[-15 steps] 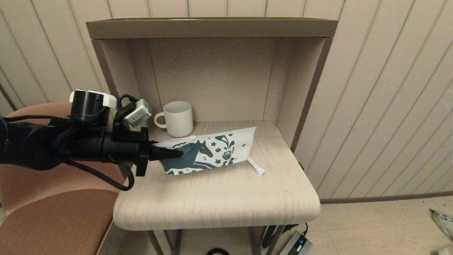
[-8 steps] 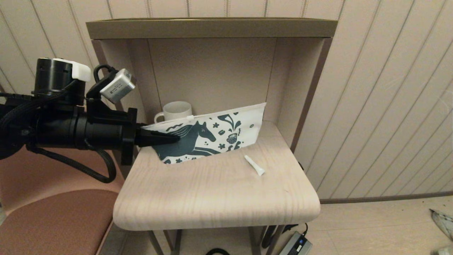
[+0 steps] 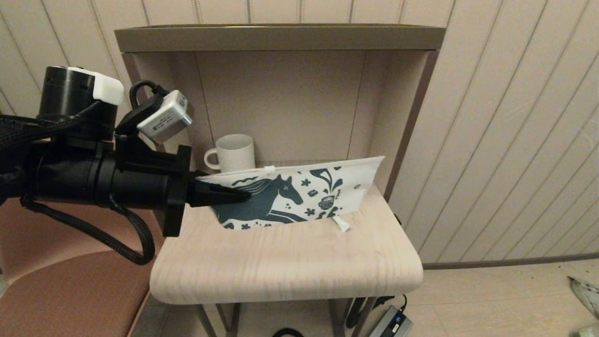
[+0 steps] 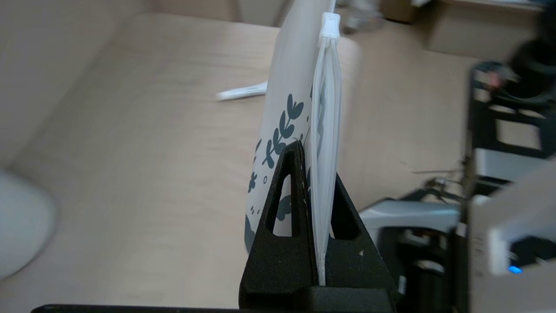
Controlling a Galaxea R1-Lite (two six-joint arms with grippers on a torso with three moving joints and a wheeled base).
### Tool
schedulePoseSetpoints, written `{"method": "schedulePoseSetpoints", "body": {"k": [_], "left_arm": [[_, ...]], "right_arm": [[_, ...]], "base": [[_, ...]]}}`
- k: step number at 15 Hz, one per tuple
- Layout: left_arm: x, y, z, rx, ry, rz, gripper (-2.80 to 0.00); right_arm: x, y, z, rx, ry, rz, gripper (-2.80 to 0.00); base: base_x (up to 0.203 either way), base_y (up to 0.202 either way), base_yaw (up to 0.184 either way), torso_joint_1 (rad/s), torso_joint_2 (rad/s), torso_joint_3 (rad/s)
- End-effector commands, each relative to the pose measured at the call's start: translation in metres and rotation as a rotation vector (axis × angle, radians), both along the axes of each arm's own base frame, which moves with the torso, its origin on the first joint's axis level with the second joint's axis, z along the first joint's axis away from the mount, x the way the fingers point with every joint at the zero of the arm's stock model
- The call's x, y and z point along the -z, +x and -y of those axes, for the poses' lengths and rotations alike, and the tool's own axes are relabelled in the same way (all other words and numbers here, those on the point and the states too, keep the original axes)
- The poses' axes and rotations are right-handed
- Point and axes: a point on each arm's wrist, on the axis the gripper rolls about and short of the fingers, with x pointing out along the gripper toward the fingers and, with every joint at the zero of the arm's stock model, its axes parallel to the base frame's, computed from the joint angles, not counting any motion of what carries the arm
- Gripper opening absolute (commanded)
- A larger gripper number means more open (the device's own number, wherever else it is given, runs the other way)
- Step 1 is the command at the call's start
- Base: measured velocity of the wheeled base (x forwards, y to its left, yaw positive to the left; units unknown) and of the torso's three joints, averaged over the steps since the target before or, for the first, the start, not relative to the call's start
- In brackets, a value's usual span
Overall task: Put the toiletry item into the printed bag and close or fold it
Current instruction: Open the storage bag
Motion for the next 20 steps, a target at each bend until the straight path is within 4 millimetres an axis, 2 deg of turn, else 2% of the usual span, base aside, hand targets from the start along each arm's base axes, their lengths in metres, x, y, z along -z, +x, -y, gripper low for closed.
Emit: {"method": "schedulePoseSetpoints", "body": {"k": [1, 4, 6, 7, 10, 12, 14, 17, 20], "left_arm": [[0.001, -0.017, 0.018, 0.094, 0.015, -0.021, -2.80], [-0.003, -0.034, 0.028, 0.125, 0.081, -0.072, -2.80], [-0.008, -0.037, 0.028, 0.116, 0.110, -0.094, -2.80], [-0.013, -0.038, 0.028, 0.103, 0.129, -0.093, -2.80], [-0.033, -0.043, 0.027, 0.080, 0.166, -0.074, -2.80], [-0.039, -0.049, 0.032, 0.107, 0.178, -0.079, -2.80], [-0.036, -0.051, 0.038, 0.120, 0.193, -0.083, -2.80], [-0.030, -0.055, 0.047, 0.163, 0.199, -0.098, -2.80], [-0.023, -0.047, 0.057, 0.172, 0.217, -0.116, -2.80]], "right_arm": [[-0.034, 0.081, -0.025, -0.200, -0.067, -0.263, -2.80], [-0.036, 0.142, -0.066, -0.363, -0.172, -0.430, -2.80], [-0.041, 0.170, -0.090, -0.413, -0.245, -0.435, -2.80], [-0.047, 0.178, -0.097, -0.438, -0.287, -0.408, 0.00], [-0.052, 0.188, -0.124, -0.556, -0.409, -0.343, 0.00], [-0.046, 0.195, -0.137, -0.608, -0.504, -0.280, 0.00], [-0.038, 0.197, -0.152, -0.687, -0.578, -0.230, 0.00], [-0.027, 0.201, -0.158, -0.866, -0.534, -0.173, 0.00], [-0.012, 0.226, -0.165, -0.879, -0.495, -0.060, 0.00]], "base": [[0.000, 0.000, 0.000, 0.000, 0.00, 0.000], [0.000, 0.000, 0.000, 0.000, 0.00, 0.000], [0.000, 0.000, 0.000, 0.000, 0.00, 0.000], [0.000, 0.000, 0.000, 0.000, 0.00, 0.000], [0.000, 0.000, 0.000, 0.000, 0.00, 0.000], [0.000, 0.000, 0.000, 0.000, 0.00, 0.000], [0.000, 0.000, 0.000, 0.000, 0.00, 0.000], [0.000, 0.000, 0.000, 0.000, 0.00, 0.000], [0.000, 0.000, 0.000, 0.000, 0.00, 0.000]]}}
